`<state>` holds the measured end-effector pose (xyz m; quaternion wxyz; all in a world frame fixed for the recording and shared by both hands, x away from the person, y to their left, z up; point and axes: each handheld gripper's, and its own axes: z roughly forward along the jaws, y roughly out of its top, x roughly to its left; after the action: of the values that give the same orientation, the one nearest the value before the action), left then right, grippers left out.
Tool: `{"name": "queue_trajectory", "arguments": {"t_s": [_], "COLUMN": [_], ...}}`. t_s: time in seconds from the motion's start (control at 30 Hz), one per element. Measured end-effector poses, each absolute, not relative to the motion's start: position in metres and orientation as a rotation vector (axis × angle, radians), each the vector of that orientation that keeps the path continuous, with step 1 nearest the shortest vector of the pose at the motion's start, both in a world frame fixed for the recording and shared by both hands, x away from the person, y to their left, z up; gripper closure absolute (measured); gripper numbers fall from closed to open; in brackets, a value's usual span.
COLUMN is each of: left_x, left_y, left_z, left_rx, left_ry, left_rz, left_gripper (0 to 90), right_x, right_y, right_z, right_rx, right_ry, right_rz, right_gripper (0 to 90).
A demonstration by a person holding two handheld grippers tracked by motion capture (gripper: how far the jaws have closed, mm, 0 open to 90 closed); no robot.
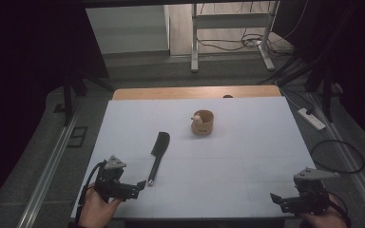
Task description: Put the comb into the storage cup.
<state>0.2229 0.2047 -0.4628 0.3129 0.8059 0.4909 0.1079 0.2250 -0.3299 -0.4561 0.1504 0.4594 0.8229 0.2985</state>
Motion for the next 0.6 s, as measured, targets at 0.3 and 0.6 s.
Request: {"name": "queue_trajectory", "arguments": {"t_s": [0.3, 0.6], "left_x": [0.236, 0.251], "left_y": [0.200, 0.197], "left_z": [-0.463, -0.464], "left_rx": [2.162, 2.183], "left_ry": [1.284, 1.269], "left_rz": [0.263, 0.253], "left_gripper": [0.4, 0.4], "right_x": [0.225, 0.225], "right_y": [-0.330, -0.330], "right_z": [-0.456, -0.456], "right_rx": [1.321, 1.321], "right_ry": [2.364, 2.366], "right_rz": [0.859, 0.857], "right_gripper": [0.0, 0.0]}}
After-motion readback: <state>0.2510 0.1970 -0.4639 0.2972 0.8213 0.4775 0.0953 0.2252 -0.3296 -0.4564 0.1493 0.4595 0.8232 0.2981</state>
